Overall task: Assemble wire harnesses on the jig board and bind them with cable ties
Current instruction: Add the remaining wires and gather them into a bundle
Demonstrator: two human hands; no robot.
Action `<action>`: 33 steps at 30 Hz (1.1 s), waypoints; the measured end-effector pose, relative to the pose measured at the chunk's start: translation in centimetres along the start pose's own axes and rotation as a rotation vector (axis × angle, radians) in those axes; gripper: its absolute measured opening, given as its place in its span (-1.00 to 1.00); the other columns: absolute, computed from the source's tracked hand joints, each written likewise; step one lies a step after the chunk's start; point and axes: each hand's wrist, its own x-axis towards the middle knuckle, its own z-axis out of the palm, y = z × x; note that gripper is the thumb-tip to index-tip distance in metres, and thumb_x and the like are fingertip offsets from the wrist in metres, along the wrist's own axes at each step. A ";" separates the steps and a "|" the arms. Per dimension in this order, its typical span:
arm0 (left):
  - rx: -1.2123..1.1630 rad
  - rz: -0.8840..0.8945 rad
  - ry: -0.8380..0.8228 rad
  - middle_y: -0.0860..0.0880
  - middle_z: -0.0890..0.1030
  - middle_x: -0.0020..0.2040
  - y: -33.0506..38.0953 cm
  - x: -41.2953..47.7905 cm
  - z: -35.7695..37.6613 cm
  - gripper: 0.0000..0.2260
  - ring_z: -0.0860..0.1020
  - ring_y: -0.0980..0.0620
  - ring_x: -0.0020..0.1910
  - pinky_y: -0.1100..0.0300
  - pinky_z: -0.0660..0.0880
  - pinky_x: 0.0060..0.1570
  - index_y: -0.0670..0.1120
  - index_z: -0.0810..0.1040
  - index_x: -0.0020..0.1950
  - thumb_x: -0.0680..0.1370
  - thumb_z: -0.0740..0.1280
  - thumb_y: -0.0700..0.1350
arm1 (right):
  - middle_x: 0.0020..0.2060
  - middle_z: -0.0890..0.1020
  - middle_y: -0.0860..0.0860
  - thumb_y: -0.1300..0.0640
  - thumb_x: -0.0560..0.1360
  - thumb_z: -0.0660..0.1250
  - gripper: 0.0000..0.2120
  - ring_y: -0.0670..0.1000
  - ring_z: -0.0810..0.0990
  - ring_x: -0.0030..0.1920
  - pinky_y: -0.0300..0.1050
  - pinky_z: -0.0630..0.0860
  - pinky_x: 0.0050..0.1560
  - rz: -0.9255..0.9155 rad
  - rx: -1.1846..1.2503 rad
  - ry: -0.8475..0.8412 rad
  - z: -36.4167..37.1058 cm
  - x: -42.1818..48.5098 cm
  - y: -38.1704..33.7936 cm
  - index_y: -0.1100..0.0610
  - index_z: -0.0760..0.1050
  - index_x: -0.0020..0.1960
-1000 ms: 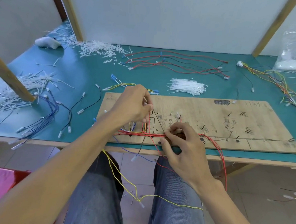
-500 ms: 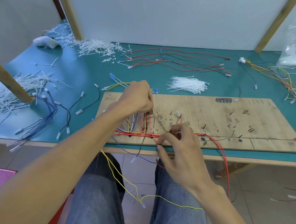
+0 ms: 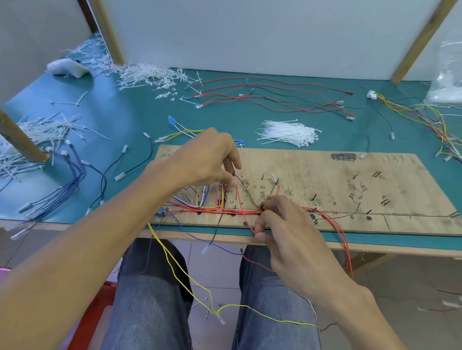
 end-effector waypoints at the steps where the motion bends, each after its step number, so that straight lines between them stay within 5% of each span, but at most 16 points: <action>1: -0.001 -0.009 0.002 0.19 0.73 -0.26 0.0 -0.1 0.1 -0.66 0.58 0.43 -0.33 0.38 0.46 -0.20 0.00 0.76 0.06 0.34 0.70 0.00 | 0.22 0.50 0.03 0.27 0.55 0.40 -0.87 0.17 0.46 0.37 0.07 0.39 0.37 -0.004 0.011 0.006 -0.1 0.0 0.1 0.07 0.53 0.01; 5: 0.029 -0.024 0.025 0.17 0.74 -0.21 0.2 -0.8 0.2 -0.57 0.64 0.31 -0.21 0.18 0.60 0.00 0.01 0.73 0.18 0.35 0.69 0.04 | 0.19 0.62 -0.03 0.26 0.57 0.37 -0.86 0.10 0.31 0.58 0.10 0.29 0.52 -0.032 -0.001 0.037 -0.5 0.1 0.4 0.02 0.52 -0.03; 10: 0.374 0.110 0.020 0.13 0.75 -0.01 0.9 -1.4 0.3 -0.66 0.64 0.02 0.16 0.13 0.45 -0.05 0.16 0.66 0.30 0.53 0.51 0.16 | 0.16 0.67 -0.07 0.23 0.59 0.39 -0.84 0.01 0.24 0.59 0.06 0.25 0.52 -0.020 -0.076 0.054 -0.5 0.0 0.6 -0.01 0.49 -0.02; 14: 0.709 0.240 0.000 0.01 0.58 -0.15 2.2 -2.0 0.4 -0.90 0.62 -0.13 -0.02 0.09 0.35 -0.32 0.08 0.62 0.11 0.62 0.38 -0.07 | 0.19 0.68 -0.10 0.26 0.57 0.40 -0.78 0.00 0.18 0.62 0.13 0.20 0.56 0.007 -0.139 0.041 -0.4 0.0 0.5 -0.04 0.46 0.02; 17: 0.769 0.320 0.054 0.05 0.47 -0.22 2.7 -3.3 0.9 -0.86 0.48 -0.07 0.07 0.08 0.27 -0.34 0.03 0.61 -0.05 0.52 0.41 -0.22 | 0.28 0.62 -0.01 0.30 0.49 0.44 -0.76 0.13 0.21 0.61 0.23 0.33 0.48 0.007 -0.155 0.065 -0.3 -0.5 0.2 0.01 0.49 -0.02; 20: 0.706 0.375 0.138 0.05 0.56 0.03 3.3 -5.2 2.5 -0.90 0.43 -0.05 0.16 0.06 0.43 -0.15 0.05 0.64 0.03 0.54 0.40 -0.11 | 0.42 0.43 0.11 0.34 0.43 0.44 -0.76 0.24 0.30 0.49 0.21 0.42 0.38 0.024 -0.154 0.123 0.4 -1.2 0.0 0.07 0.51 -0.02; 26: 0.504 0.397 0.065 0.06 0.60 0.31 4.7 -7.6 4.9 -0.73 0.47 -0.02 0.35 0.02 0.44 0.33 0.00 0.52 0.35 0.66 0.25 -0.09 | -0.14 0.56 0.03 0.35 0.53 0.42 -0.80 0.15 0.44 -0.09 0.09 0.42 -0.11 0.084 -0.136 0.243 0.3 -1.3 0.9 0.10 0.47 -0.05; 29: 0.470 0.392 0.060 -0.04 0.55 0.44 4.9 -8.8 5.4 -0.54 0.46 -0.08 0.45 -0.02 0.41 0.44 -0.08 0.41 0.55 0.63 0.29 -0.09 | -0.22 0.59 -0.02 0.16 0.65 0.31 -0.87 0.16 0.52 -0.15 0.10 0.42 -0.17 0.089 -0.079 0.177 -0.9 -1.4 1.5 0.03 0.38 -0.02; 33: 0.476 0.362 0.094 -0.04 0.47 0.53 5.0 -9.7 6.6 -0.50 0.41 -0.07 0.52 0.01 0.32 0.52 -0.08 0.34 0.62 0.66 0.25 -0.06 | -0.22 0.60 -0.07 0.02 0.68 0.28 -0.89 0.12 0.58 -0.14 0.12 0.50 -0.12 0.127 -0.009 0.167 -2.6 -1.1 2.6 0.05 0.50 0.04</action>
